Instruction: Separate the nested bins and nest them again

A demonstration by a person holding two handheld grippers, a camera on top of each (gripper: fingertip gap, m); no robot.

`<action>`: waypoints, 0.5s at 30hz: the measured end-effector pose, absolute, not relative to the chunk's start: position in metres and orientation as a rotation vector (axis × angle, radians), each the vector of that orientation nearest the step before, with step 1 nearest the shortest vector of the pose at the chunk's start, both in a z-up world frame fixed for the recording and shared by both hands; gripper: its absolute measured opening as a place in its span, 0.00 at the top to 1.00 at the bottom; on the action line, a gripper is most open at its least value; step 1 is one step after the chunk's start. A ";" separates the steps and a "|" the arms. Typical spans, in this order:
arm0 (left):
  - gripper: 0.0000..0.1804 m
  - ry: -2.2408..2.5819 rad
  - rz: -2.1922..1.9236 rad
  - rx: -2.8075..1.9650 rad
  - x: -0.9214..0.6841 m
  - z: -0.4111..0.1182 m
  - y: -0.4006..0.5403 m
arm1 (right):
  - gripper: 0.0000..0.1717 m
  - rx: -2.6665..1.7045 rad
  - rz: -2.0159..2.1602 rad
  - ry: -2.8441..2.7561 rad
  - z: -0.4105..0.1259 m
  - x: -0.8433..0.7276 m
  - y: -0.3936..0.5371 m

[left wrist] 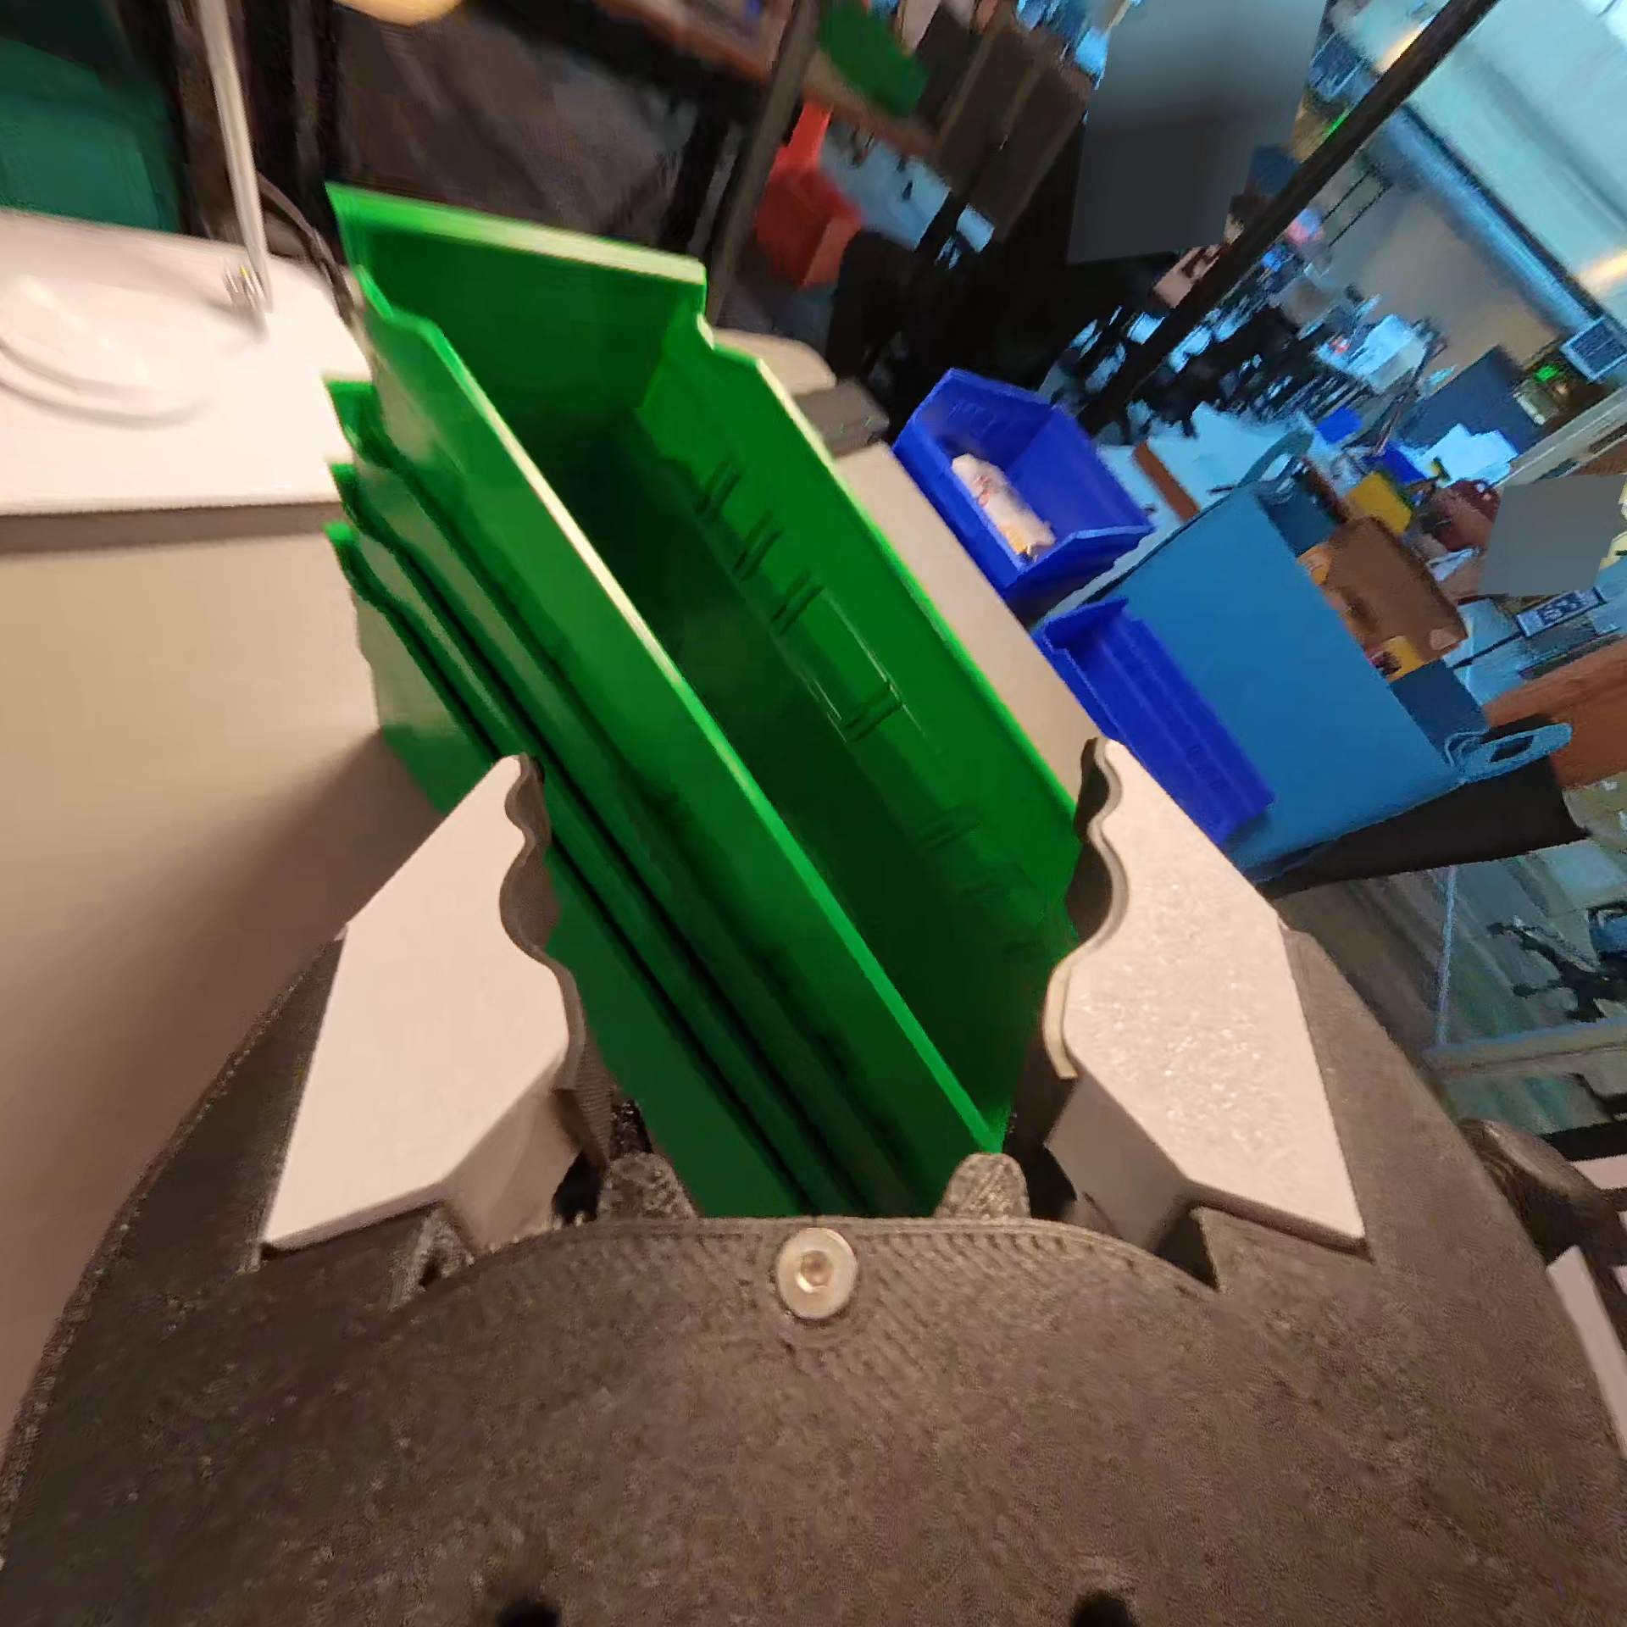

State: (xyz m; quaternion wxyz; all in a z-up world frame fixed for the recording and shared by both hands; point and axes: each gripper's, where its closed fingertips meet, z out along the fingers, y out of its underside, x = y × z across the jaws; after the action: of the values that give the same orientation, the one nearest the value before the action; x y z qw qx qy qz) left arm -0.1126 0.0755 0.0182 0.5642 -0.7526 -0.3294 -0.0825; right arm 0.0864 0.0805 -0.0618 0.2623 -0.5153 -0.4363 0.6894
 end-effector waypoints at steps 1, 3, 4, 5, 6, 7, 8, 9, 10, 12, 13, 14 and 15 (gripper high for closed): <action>0.35 -0.749 -0.151 -1.740 -0.119 0.025 0.067 | 0.43 -1.398 1.865 -1.181 -0.062 0.086 0.081; 0.34 -0.708 -0.024 -1.690 -0.139 0.030 0.046 | 0.43 -1.411 1.864 -1.191 -0.064 0.085 0.080; 0.35 -0.691 0.047 -1.679 -0.151 0.027 0.034 | 0.43 -1.418 1.865 -1.197 -0.065 0.084 0.080; 0.35 -0.676 0.114 -1.680 -0.163 0.020 0.021 | 0.43 -1.424 1.864 -1.201 -0.066 0.084 0.080; 0.35 -0.663 0.171 -1.684 -0.174 0.010 0.009 | 0.43 -1.428 1.862 -1.207 -0.066 0.083 0.079; 0.35 -0.661 0.214 -1.686 -0.184 -0.004 -0.004 | 0.43 -1.437 1.859 -1.216 -0.068 0.082 0.079; 0.35 -0.669 0.239 -1.689 -0.193 -0.019 -0.016 | 0.42 -1.451 1.855 -1.229 -0.070 0.080 0.078; 0.35 -0.676 0.249 -1.684 -0.200 -0.033 -0.028 | 0.42 -1.456 1.856 -1.248 -0.071 0.080 0.076; 0.35 -0.684 0.252 -1.670 -0.206 -0.046 -0.039 | 0.42 -1.458 1.860 -1.266 -0.072 0.079 0.074; 0.36 -0.693 0.224 -1.637 -0.211 -0.067 -0.058 | 0.41 -1.484 1.867 -1.310 -0.076 0.078 0.072; 0.38 -0.698 0.202 -1.624 -0.210 -0.077 -0.065 | 0.41 -1.508 1.864 -1.316 -0.078 0.077 0.074; 0.39 -0.698 0.178 -1.624 -0.209 -0.088 -0.072 | 0.40 -1.530 1.868 -1.307 -0.079 0.077 0.079; 0.40 -0.699 0.136 -1.636 -0.204 -0.097 -0.076 | 0.40 -1.558 1.875 -1.289 -0.080 0.076 0.084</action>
State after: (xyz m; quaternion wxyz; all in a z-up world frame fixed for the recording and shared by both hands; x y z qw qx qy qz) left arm -0.2042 -0.0759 -0.0970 0.6277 -0.7138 -0.3049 0.0593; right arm 0.0759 0.0844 -0.0799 0.1908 -0.5546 -0.4587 0.6675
